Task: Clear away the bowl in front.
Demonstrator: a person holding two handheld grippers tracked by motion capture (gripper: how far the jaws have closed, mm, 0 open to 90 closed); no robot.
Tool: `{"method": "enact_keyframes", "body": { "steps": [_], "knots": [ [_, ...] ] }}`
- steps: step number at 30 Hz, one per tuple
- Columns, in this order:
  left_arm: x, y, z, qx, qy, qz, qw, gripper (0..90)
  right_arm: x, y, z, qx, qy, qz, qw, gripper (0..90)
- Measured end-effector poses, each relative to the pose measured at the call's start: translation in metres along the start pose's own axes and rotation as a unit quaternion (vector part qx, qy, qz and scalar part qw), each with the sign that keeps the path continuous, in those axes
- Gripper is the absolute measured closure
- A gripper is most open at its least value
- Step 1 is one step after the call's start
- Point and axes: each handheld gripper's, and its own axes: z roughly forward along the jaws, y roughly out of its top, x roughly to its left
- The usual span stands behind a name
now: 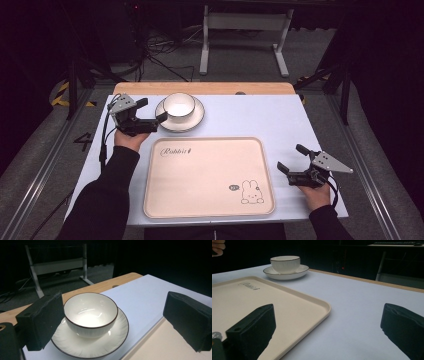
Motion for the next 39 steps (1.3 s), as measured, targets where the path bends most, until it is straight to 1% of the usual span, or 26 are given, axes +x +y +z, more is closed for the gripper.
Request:
{"method": "enact_keyframes", "body": {
  "steps": [2,5,6,8,11,13,15,17,19,20,22,25,26,27,28,29,31,32,33,34,35,36,37,38,39],
  "knots": [
    [0.003,0.003,0.003,-0.003,-0.005,-0.006,1.0,4.1,0.0,0.0,0.0,-0.001,-0.001,0.001,1.0,0.1],
    [0.008,0.007,0.008,-0.006,-0.003,-0.01,0.9999,3.0,-0.001,0.0,-0.001,-0.001,0.001,0.007,1.0,0.1],
    [0.01,0.009,0.01,-0.005,-0.001,-0.016,0.9999,2.6,-0.001,0.0,-0.001,-0.002,0.001,0.007,1.0,0.2],
    [0.012,0.01,0.012,-0.014,0.005,-0.031,0.9994,1.1,-0.001,0.0,-0.001,-0.002,0.002,0.009,1.0,0.2],
    [0.016,0.013,0.017,-0.017,0.014,-0.036,0.9991,0.3,-0.001,0.0,-0.001,-0.003,0.003,0.011,0.9999,0.4],
    [0.015,0.015,0.021,-0.019,0.022,-0.033,0.999,0.4,-0.001,-0.001,-0.001,-0.003,0.003,0.012,0.9999,0.4],
    [0.014,0.018,0.024,-0.021,0.029,-0.026,0.999,0.4,-0.001,-0.001,-0.001,-0.004,0.003,0.015,0.9999,0.3],
    [0.013,0.019,0.026,-0.02,0.028,-0.022,0.9992,0.6,-0.002,-0.001,-0.001,-0.004,0.003,0.015,0.9999,0.3],
    [0.014,0.022,0.029,-0.012,0.028,-0.01,0.9995,0.9,-0.002,-0.001,-0.002,-0.006,0.002,0.019,0.9998,0.3],
    [0.014,0.023,0.031,-0.009,0.027,-0.009,0.9996,1.3,-0.002,-0.001,-0.002,-0.007,0.002,0.021,0.9998,0.3],
    [0.015,0.026,0.033,0.001,0.033,-0.001,0.9994,1.7,-0.003,-0.001,-0.002,-0.008,0.002,0.022,0.9997,0.3],
    [0.018,0.029,0.039,0.02,0.028,0.008,0.9994,4.9,-0.003,-0.001,-0.002,-0.007,0.002,0.023,0.9997,0.2],
    [0.019,0.03,0.041,0.024,0.021,0.008,0.9995,5.7,-0.003,-0.001,-0.002,-0.007,0.002,0.023,0.9997,0.3],
    [0.02,0.031,0.042,0.026,0.017,0.01,0.9995,7.9,-0.003,-0.001,-0.002,-0.007,0.002,0.023,0.9997,0.2],
    [0.021,0.031,0.043,0.023,0.017,0.01,0.9995,10.0,-0.003,-0.001,-0.002,-0.007,0.002,0.023,0.9997,0.3],
    [0.022,0.032,0.044,0.024,0.013,0.009,0.9996,10.7,-0.003,-0.001,-0.002,-0.007,0.002,0.023,0.9997,0.3],
    [0.025,0.032,0.047,0.031,0.005,0.0,0.9995,12.1,-0.003,-0.001,-0.002,-0.007,0.002,0.023,0.9997,0.3],
    [0.027,0.031,0.049,0.033,0.001,0.001,0.9994,12.7,-0.003,-0.001,-0.002,-0.006,0.002,0.024,0.9997,0.2],
    [0.028,0.03,0.05,0.035,-0.003,-0.003,0.9994,15.4,-0.003,-0.001,-0.002,-0.006,0.002,0.024,0.9997,0.3],
    [0.03,0.03,0.05,0.041,0.0,-0.002,0.9992,17.9,-0.003,-0.001,-0.002,-0.006,0.002,0.024,0.9997,0.3],
    [0.031,0.029,0.051,0.042,-0.001,-0.005,0.9991,19.8,-0.003,-0.001,-0.002,-0.006,0.002,0.024,0.9997,0.4],
    [0.033,0.029,0.051,0.045,-0.007,-0.007,0.9989,23.2,-0.003,-0.001,-0.002,-0.006,0.003,0.024,0.9997,0.4],
    [0.035,0.028,0.052,0.047,-0.006,-0.009,0.9988,25.4,-0.003,-0.001,-0.002,-0.006,0.003,0.024,0.9997,0.5],
    [0.038,0.026,0.053,0.051,-0.011,-0.012,0.9986,25.1,-0.003,-0.001,-0.002,-0.005,0.004,0.024,0.9997,0.6],
    [0.038,0.026,0.053,0.051,-0.011,-0.012,0.9986,25.2,-0.003,-0.001,-0.002,-0.005,0.004,0.024,0.9997,0.6]
  ]
}}
